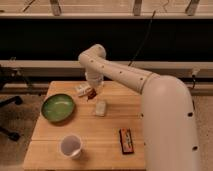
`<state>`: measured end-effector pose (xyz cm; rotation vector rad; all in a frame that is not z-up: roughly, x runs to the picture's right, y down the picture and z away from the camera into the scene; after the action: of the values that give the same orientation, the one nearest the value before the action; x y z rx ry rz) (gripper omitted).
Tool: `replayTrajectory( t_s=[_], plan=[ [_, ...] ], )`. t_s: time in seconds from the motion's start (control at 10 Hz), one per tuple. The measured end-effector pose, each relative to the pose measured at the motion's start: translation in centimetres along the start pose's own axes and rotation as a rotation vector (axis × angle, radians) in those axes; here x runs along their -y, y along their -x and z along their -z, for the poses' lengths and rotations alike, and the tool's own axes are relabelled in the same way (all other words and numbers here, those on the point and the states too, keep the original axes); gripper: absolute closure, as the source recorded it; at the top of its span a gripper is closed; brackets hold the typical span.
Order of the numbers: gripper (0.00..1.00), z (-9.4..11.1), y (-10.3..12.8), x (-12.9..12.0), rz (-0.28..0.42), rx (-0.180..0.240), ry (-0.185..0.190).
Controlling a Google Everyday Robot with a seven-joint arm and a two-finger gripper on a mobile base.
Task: Place the pepper in the ceramic bowl
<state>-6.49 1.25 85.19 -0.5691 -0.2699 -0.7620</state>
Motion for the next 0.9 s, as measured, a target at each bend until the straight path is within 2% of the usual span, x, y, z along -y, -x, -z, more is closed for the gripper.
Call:
replayTrajectory(
  t_s=[0.2,0.5,0.8,0.9],
  plan=[
    [1.0,0.0,1.2,1.6,0.025,-0.005,-0.009],
    [1.0,0.4,1.3,1.9,0.049,-0.011,-0.012],
    [1.0,0.2,3.3,3.8,0.087,-0.007,-0.025],
    [1.0,0.2,3.1,3.8,0.091,-0.009,-0.027]
  ],
)
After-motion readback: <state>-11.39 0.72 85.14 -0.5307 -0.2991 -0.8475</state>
